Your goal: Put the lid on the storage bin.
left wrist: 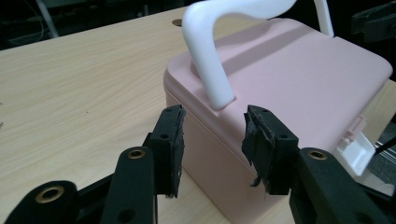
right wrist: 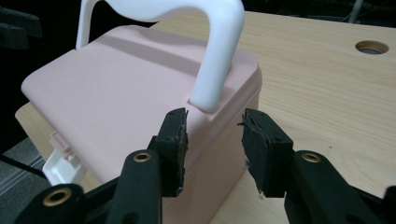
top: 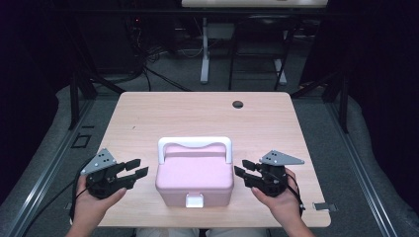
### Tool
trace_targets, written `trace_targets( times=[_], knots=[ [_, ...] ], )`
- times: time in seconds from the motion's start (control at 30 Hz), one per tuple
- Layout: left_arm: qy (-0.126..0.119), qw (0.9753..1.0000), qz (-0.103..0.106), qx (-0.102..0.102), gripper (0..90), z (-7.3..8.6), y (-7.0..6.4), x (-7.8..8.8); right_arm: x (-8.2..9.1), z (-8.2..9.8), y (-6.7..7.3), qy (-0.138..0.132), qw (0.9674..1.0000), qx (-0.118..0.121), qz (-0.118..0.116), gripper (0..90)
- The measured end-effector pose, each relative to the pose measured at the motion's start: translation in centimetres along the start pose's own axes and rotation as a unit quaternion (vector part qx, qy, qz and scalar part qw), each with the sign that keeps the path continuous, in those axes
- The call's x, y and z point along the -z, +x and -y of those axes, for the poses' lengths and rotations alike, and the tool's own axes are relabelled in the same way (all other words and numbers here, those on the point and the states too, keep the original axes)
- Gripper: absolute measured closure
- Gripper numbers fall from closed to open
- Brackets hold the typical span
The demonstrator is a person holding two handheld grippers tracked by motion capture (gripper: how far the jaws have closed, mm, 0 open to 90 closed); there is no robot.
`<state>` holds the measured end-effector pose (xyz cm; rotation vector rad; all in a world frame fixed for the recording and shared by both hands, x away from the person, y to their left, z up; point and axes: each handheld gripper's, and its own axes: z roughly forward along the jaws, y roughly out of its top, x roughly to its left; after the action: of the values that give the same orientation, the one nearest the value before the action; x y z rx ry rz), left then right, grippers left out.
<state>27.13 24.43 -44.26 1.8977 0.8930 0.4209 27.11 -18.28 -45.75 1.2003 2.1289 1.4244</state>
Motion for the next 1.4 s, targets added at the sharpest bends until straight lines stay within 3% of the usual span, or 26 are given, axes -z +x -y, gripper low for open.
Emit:
trace_targets(
  times=[0.23, 0.4, 0.57, 1.1, 1.4],
  knots=[
    [0.006, 0.9999, -0.007, 0.007, 52.4, -0.6, 0.9, -0.7, -1.2, -0.7, -0.5, -0.007, 0.9999, -0.008, 0.003, 52.9],
    [-0.007, 0.9996, -0.023, 0.014, 49.7, -1.0, 1.2, -1.2, -2.0, -1.1, -1.0, -0.012, 0.9997, -0.016, 0.015, 51.1],
    [-0.009, 0.9993, -0.024, 0.027, 47.7, -1.1, 1.7, -2.0, -2.0, -1.5, -1.4, -0.023, 0.9992, -0.025, 0.02, 49.8],
    [0.007, 0.9979, -0.047, 0.044, 47.7, 1.5, 3.4, -2.8, -2.2, 0.9, -3.4, -0.042, 0.9967, -0.032, 0.062, 48.7],
    [0.016, 0.9962, -0.06, 0.061, 47.7, 3.4, 4.5, -2.9, -3.3, 2.5, -4.3, -0.032, 0.9957, -0.034, 0.08, 48.5]
  ],
)
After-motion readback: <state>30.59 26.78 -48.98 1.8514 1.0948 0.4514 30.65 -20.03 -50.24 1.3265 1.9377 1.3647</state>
